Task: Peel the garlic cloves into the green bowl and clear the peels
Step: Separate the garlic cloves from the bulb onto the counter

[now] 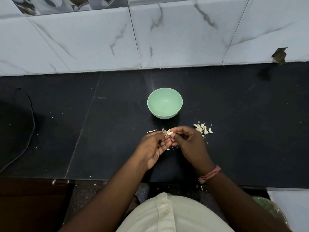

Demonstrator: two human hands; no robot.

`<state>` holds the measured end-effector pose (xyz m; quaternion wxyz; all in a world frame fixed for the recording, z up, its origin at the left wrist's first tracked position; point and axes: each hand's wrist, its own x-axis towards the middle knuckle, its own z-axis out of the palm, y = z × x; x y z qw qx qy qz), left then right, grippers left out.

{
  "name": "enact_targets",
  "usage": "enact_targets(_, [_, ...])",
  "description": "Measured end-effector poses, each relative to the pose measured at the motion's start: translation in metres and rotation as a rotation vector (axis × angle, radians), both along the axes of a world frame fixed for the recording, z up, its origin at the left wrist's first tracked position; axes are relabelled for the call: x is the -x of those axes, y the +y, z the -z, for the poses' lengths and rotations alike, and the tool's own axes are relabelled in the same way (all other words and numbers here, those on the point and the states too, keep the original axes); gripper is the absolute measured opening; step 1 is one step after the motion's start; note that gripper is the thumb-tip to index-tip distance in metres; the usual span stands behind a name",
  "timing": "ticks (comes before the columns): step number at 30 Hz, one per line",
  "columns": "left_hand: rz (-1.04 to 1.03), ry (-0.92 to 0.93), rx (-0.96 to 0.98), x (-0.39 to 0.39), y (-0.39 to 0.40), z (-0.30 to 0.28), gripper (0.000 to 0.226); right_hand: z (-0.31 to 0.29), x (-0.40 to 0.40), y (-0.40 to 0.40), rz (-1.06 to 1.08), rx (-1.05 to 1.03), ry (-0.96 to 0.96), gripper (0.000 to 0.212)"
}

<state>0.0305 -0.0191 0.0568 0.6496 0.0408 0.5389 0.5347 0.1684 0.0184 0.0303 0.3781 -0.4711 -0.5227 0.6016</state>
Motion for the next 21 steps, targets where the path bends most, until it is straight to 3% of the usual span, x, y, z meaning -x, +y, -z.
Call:
enact_targets(8, [-0.113,-0.001,0.009,0.006,-0.004,0.011,0.010,0.005,0.000,-0.004,0.082,0.035,-0.024,0.010])
enact_targets(16, [0.079,0.307,-0.034,0.004,-0.011,0.018,0.016,0.007,0.006,-0.008,0.048,-0.027,-0.133,0.017])
enact_targets(21, [0.109,0.450,-0.076,0.004,-0.009,0.013,0.006,0.003,0.007,-0.007,0.013,-0.032,-0.107,0.014])
